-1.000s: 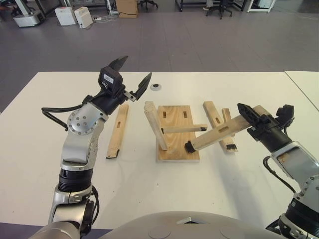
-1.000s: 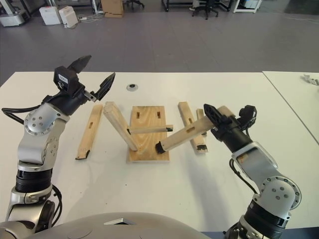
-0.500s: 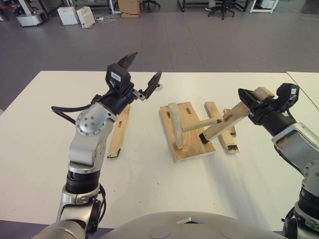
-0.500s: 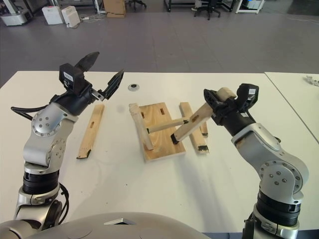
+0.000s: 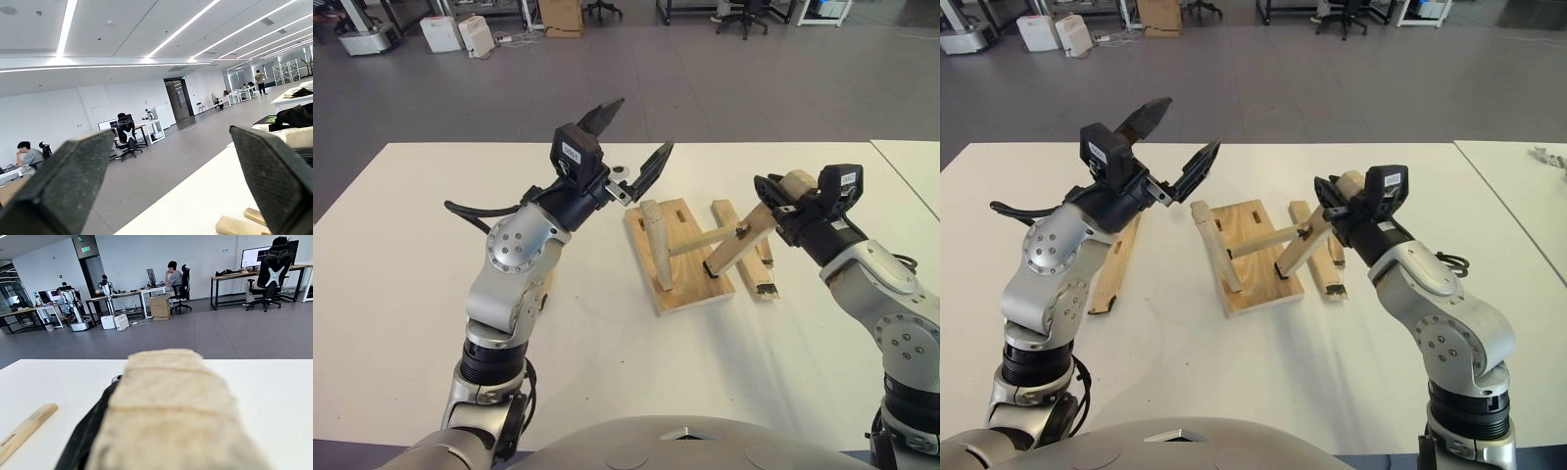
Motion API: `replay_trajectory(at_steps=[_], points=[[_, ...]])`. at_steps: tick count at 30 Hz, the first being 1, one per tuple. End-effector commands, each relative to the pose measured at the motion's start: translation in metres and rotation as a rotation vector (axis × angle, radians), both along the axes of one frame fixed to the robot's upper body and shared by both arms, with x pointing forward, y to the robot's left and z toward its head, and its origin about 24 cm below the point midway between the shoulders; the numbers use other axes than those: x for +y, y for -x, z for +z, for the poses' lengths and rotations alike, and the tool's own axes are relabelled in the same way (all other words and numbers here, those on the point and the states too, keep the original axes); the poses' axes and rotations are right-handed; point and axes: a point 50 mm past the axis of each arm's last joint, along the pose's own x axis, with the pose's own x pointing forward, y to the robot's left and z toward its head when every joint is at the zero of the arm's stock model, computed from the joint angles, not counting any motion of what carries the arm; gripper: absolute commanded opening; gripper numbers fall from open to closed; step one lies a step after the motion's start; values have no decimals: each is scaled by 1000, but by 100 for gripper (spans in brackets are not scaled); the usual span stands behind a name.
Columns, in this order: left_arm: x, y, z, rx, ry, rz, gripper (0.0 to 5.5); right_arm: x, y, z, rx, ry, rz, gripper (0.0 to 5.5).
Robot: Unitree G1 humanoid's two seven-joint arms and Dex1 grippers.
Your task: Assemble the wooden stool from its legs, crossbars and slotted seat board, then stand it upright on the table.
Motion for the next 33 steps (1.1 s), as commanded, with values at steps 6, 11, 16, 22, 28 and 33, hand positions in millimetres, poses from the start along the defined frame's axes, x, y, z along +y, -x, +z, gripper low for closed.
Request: replay_trajectory(at_steps=[6, 11, 16, 22, 28, 33], points=[[-15, -12, -43, 116, -253, 34, 428, 6, 4, -18, 123, 192, 74, 107], [-27, 2, -41, 75, -251, 39, 428, 9, 27, -65, 287, 254, 107, 219], [-32, 7, -30, 33, -227, 77, 428, 15, 24, -53, 143, 174, 152, 290], [-21, -4, -36, -54, -392, 272, 428, 23, 32, -39, -22, 217, 297, 295], [-24, 2, -16, -90, -258, 259, 428, 12, 27, -39, -69, 232, 251, 295], [-1, 5, 50, -157, 76, 181, 428, 5, 22, 35, -371, -38, 323, 295]])
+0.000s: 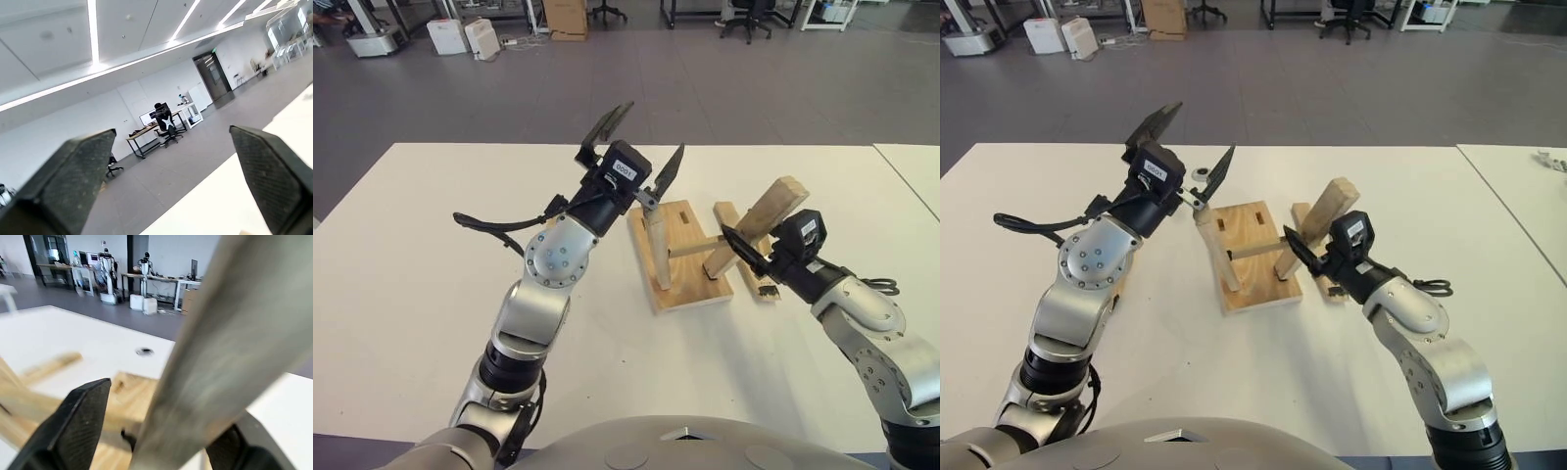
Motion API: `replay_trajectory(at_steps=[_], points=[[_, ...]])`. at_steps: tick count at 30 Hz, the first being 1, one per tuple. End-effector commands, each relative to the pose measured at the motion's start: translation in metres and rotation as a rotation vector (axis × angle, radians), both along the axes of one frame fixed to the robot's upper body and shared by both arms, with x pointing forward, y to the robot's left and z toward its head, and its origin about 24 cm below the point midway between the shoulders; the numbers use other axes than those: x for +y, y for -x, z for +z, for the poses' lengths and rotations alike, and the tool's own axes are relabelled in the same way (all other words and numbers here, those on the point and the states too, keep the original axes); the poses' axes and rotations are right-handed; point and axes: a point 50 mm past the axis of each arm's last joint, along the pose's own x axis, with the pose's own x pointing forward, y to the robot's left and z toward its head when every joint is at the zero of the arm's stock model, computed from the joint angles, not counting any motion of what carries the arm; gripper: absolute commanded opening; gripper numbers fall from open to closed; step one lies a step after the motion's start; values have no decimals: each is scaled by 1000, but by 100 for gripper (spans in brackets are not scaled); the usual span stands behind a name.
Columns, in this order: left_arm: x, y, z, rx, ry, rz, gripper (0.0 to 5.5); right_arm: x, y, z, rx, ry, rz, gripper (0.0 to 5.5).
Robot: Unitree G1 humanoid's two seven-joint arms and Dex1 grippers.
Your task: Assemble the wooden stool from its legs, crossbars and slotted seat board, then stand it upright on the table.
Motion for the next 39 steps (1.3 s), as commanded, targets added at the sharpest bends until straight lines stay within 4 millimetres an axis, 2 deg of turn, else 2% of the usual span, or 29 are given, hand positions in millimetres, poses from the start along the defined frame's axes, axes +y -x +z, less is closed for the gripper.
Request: replay_trajectory(at_steps=[1, 4, 5, 7, 8, 11, 13, 14, 16, 19, 21, 24, 27, 28, 30, 31, 33, 35, 36, 37, 39], points=[[17, 6, 52, -101, 163, -92, 428, -12, -7, 75, -257, -194, 116, 295], [25, 5, 65, -65, 186, -172, 428, -27, -12, 130, -371, -268, 210, 295], [25, 5, 61, -25, 183, -201, 428, -29, -19, 137, -348, -276, 218, 295], [21, 3, 35, 97, 157, -260, 428, -30, -39, 119, -173, -219, 193, 295], [16, 2, 14, 182, 117, -274, 428, -29, -43, 97, -71, -168, 189, 295], [5, 6, -46, 364, 35, -284, 428, -23, -37, 33, 172, -73, 212, 295], [3, 9, -78, 433, -15, -258, 428, -15, -28, 13, 227, -74, 255, 295], [5, 9, -87, 431, -58, -234, 428, -11, -26, 12, 223, -91, 271, 295], [9, 3, -71, 356, -18, -218, 428, -6, -25, 27, 158, -158, 300, 295], [10, -7, -25, 194, 80, -221, 428, -1, -27, 50, 87, -230, 341, 295], [8, -3, 3, 117, 170, -263, 428, 2, -27, 60, 57, -253, 353, 295], [20, 7, 38, 31, 279, -308, 428, -14, -35, 88, -48, -350, 305, 295], [54, 6, 59, -5, 350, -266, 428, -40, -51, 105, -103, -391, 192, 295], [71, 1, 56, 12, 350, -209, 428, -46, -60, 91, -44, -336, 155, 295], [106, -7, 34, 96, 295, -71, 428, -45, -73, 36, 151, -154, 123, 295], [121, -10, 20, 149, 246, -11, 428, -39, -71, 11, 231, -99, 143, 295], [152, -10, -17, 300, 92, 105, 428, -9, -53, -20, 326, -85, 278, 295], [178, 2, -54, 487, -119, 180, 428, 27, -32, -34, 360, -107, 392, 295], [181, 13, -70, 592, -230, 152, 428, 44, -23, -38, 363, -112, 427, 295], [177, 27, -84, 685, -333, 73, 428, 61, -17, -41, 358, -87, 443, 295], [160, 46, -96, 791, -457, -91, 428, 81, -12, -43, 326, -12, 421, 295]])
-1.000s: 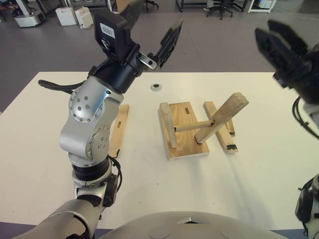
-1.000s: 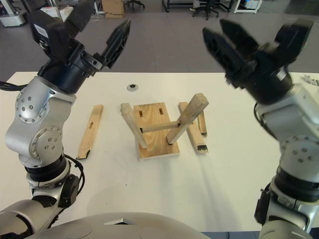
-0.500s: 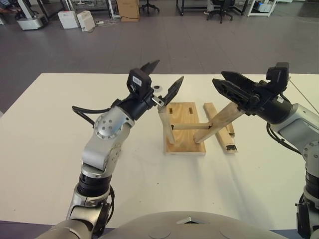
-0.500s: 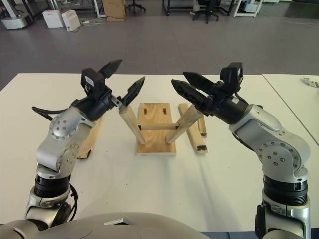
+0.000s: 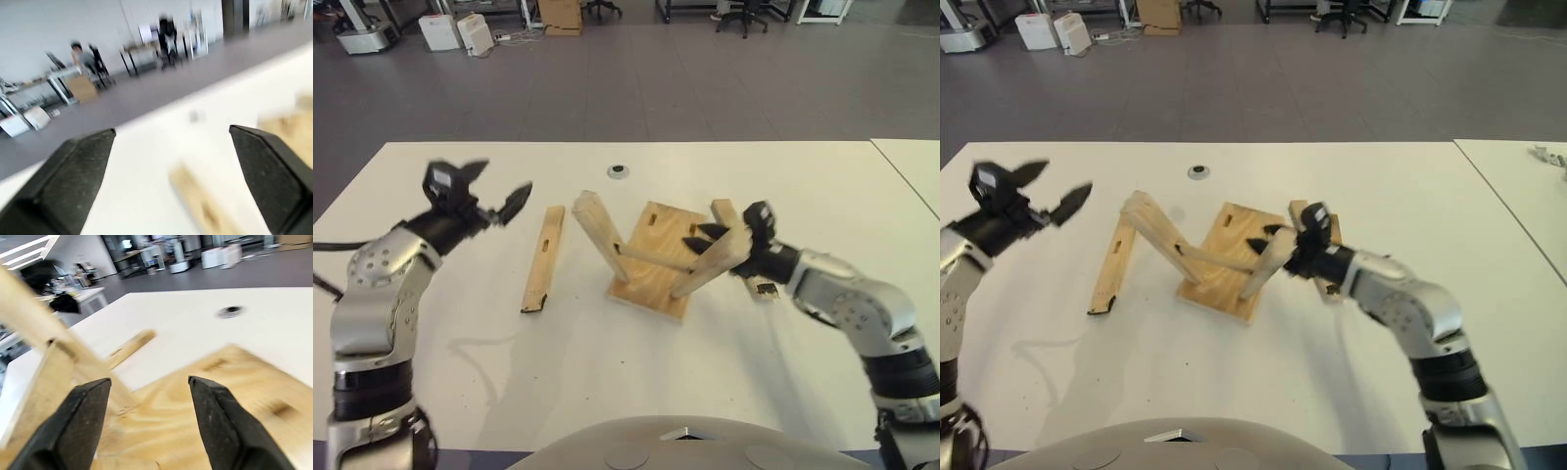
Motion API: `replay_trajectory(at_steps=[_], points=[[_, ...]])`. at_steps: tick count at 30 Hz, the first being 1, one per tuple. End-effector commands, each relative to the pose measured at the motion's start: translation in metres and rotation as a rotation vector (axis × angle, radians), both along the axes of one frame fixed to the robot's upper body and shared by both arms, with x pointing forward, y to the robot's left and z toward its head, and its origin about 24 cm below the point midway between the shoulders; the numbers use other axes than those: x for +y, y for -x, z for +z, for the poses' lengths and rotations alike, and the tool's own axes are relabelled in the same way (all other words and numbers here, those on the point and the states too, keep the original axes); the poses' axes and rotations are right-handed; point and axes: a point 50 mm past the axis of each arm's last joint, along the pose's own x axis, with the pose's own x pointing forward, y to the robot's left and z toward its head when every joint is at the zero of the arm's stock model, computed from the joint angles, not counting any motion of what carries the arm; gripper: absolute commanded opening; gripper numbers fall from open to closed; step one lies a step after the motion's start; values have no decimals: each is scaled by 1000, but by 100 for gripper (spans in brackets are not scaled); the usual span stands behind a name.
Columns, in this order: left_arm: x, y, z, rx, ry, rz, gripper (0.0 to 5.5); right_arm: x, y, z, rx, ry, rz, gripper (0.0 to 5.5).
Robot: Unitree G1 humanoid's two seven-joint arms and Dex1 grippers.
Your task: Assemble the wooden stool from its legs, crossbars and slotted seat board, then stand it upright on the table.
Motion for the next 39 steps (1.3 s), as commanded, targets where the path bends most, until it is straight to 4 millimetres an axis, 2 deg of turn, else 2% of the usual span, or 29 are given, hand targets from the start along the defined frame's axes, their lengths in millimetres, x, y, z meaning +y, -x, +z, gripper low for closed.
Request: replay_trajectory(at_steps=[1, 2, 5, 7, 8, 11, 13, 15, 17, 20, 23, 24, 26, 29, 32, 35, 37, 39], points=[[-30, 30, -19, 221, -137, -296, 428, 26, 4, 1, -89, 113, -29, 295], [-37, 33, -19, 235, -158, -349, 428, 17, -7, 3, -124, 148, -80, 295], [-58, 36, -21, 255, -219, -472, 428, -36, -55, 6, -221, 367, -263, 295], [-65, 32, -36, 265, -301, -508, 428, -65, -82, -8, -212, 527, -289, 295], [-68, 30, -43, 265, -314, -516, 428, -72, -91, -16, -191, 567, -281, 295], [-82, 25, -65, 254, -330, -543, 428, -70, -104, -46, -180, 674, -195, 295], [-92, 23, -71, 241, -304, -562, 428, -73, -101, -62, -231, 806, -76, 295], [-97, 20, -76, 235, -286, -544, 428, -71, -88, -68, -258, 791, 94, 295], [-95, 12, -80, 223, -314, -492, 428, -67, -78, -64, -304, 726, 207, 295], [-98, -26, -76, 146, -285, -357, 428, -65, -63, -50, -399, 685, 290, 295], [-83, -71, -76, 101, -318, -199, 428, -68, -40, -34, -450, 705, 380, 295], [-76, -80, -75, 93, -323, -182, 428, -70, -34, -30, -467, 721, 389, 295], [-64, -85, -68, 76, -301, -179, 428, -75, -34, -19, -503, 767, 331, 295], [-37, -76, -46, 24, -285, -178, 428, -77, -48, 6, -524, 677, 141, 295], [-16, -61, -24, -9, -296, -187, 428, -72, -58, 9, -536, 670, 73, 295], [-26, -29, -15, 56, -315, -339, 428, -53, -93, -4, -516, 664, -24, 295], [-41, -6, -24, 154, -371, -465, 428, -39, -117, -16, -469, 666, -119, 295], [-55, 4, -35, 211, -397, -516, 428, -24, -127, -26, -453, 684, -105, 295]])
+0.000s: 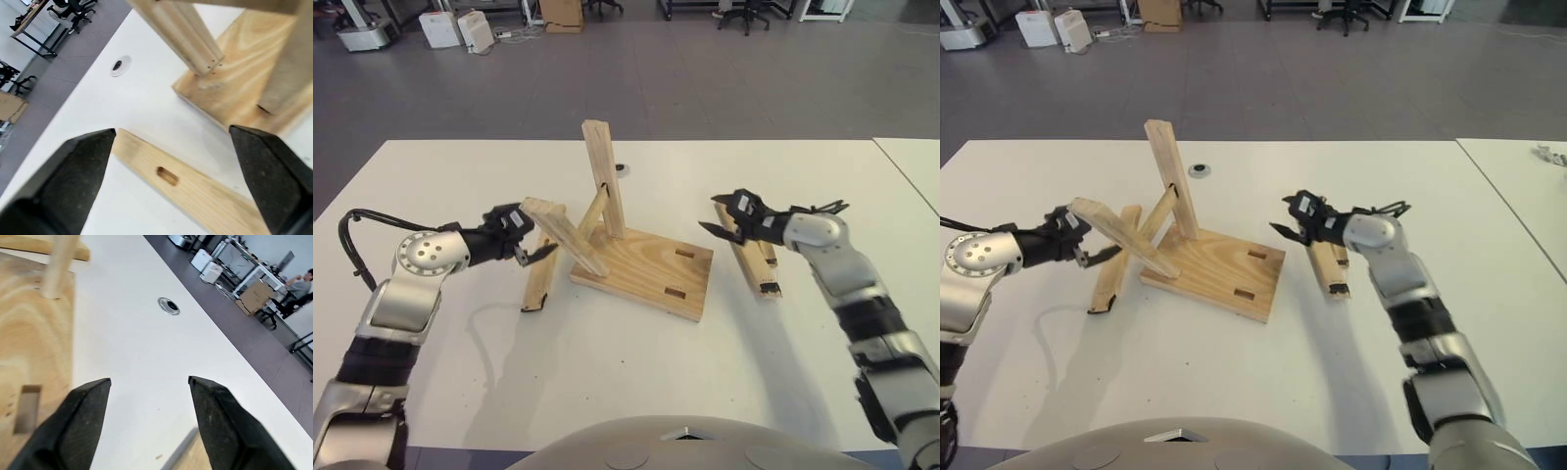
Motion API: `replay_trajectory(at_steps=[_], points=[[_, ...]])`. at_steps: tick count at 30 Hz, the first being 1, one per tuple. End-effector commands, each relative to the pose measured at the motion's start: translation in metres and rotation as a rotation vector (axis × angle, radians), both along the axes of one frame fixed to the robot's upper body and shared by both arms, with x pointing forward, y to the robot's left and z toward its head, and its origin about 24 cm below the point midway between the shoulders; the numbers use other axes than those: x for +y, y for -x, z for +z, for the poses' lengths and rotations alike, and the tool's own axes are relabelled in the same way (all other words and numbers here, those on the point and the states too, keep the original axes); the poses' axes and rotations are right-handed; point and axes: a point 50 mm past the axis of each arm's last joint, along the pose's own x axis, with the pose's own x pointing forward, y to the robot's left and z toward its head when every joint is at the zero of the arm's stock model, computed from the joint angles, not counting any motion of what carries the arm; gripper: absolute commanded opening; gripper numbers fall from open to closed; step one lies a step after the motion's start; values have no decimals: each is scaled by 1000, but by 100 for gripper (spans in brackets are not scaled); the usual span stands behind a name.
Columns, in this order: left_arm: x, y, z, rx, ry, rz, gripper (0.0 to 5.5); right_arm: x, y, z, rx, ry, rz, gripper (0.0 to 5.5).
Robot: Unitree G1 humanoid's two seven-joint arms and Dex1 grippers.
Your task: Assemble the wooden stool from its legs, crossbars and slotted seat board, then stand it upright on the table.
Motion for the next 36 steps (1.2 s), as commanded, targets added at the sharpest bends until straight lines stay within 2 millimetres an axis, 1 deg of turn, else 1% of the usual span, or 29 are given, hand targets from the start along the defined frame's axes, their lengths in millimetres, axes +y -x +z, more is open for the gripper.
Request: replay_trajectory(at_steps=[1, 2, 4, 5, 7, 10, 11, 13, 15, 16, 17, 18, 19, 20, 21, 22, 24, 28, 32, 36], points=[[-24, 22, -20, 122, -89, -96, 428, 29, -22, -13, 12, 45, 4, 295], [-30, 20, -31, 113, -120, -103, 428, 34, -19, -21, 33, 86, 62, 295], [-46, 5, -48, 57, -97, -79, 428, 40, -9, -38, 68, 178, 180, 295], [-52, -9, -54, -17, -109, -43, 428, 40, -3, -47, 84, 211, 229, 295], [-61, -31, -61, -120, -114, 34, 428, 40, 6, -54, 93, 223, 268, 295], [-65, -63, -71, -212, -117, 175, 428, 36, 17, -57, 90, 191, 269, 295], [-65, -70, -74, -228, -117, 208, 428, 32, 18, -55, 74, 177, 233, 295], [-70, -77, -74, -246, -97, 222, 428, 18, 18, -46, 18, 167, 107, 295], [-69, -75, -70, -258, -76, 216, 428, -3, 24, -26, -33, 87, -45, 295], [-64, -73, -69, -264, -82, 219, 428, -16, 29, -14, -51, 13, -127, 295], [-57, -69, -67, -271, -95, 227, 428, -32, 35, -2, -72, -69, -226, 295], [-52, -65, -66, -275, -104, 236, 428, -46, 39, 6, -81, -143, -309, 295], [-48, -59, -65, -275, -111, 236, 428, -62, 44, 9, -67, -224, -404, 295], [-49, -53, -65, -271, -111, 223, 428, -77, 48, 6, -31, -275, -486, 295], [-54, -46, -66, -256, -108, 191, 428, -90, 52, -3, 22, -319, -570, 295], [-59, -41, -67, -242, -106, 160, 428, -98, 56, -12, 71, -353, -629, 295], [-70, -36, -70, -214, -95, 119, 428, -104, 61, -26, 146, -406, -688, 295], [-80, -35, -73, -186, -95, 91, 428, -102, 65, -41, 216, -440, -716, 295], [-84, -36, -74, -177, -101, 87, 428, -93, 61, -49, 256, -428, -724, 295], [-79, -39, -68, -200, -102, 114, 428, -87, 67, -63, 313, -402, -761, 295]])
